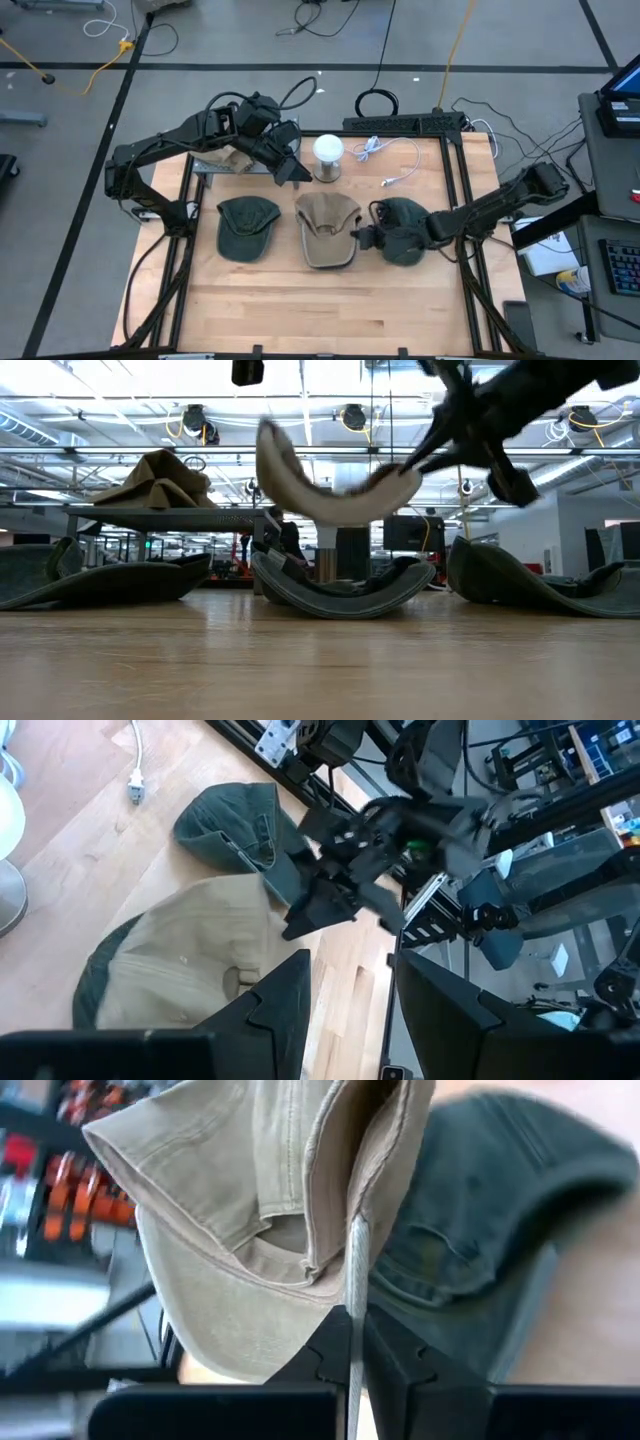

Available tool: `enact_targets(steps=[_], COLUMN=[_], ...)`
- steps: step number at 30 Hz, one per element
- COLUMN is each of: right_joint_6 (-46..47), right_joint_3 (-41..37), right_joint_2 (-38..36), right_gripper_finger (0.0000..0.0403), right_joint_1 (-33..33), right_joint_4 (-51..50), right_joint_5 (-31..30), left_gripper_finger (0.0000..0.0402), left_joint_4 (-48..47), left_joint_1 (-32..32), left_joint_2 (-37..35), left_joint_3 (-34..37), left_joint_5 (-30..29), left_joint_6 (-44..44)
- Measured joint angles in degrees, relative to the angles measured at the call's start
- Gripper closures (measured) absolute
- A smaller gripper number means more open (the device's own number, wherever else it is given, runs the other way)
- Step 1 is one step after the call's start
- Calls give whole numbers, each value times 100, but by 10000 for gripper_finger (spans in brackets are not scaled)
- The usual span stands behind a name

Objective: Pick & Place hat
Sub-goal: Stack the brown cap on the stacked brown caps on the shelf

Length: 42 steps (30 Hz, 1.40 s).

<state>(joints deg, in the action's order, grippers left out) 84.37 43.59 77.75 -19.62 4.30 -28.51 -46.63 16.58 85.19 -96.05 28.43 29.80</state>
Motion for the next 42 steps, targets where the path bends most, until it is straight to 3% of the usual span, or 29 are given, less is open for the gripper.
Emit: enact_targets(steps=[10,19,28,42], right_joint_6=[-3043,-4227,-4444,-4355], right_joint_3=[0,0,0,0], right_joint_2=[-1389,-2470,-2751,-2741], right_gripper_finger=[397,397,397,398], right_joint_1=[16,244,326,302], right_joint_4=[-5,-546,-682,-731], right_joint_5=[2,84,977,1515], left_gripper_finger=[250,250,250,250], left_joint_4=[13,46,373,773], left_joint_1=[0,0,28,-167], left_joint_2=[0,0,0,519], left_joint_3=[0,0,4,7], left_joint_5=[12,607,152,414], left_joint_6=[574,1135,1517,1586])
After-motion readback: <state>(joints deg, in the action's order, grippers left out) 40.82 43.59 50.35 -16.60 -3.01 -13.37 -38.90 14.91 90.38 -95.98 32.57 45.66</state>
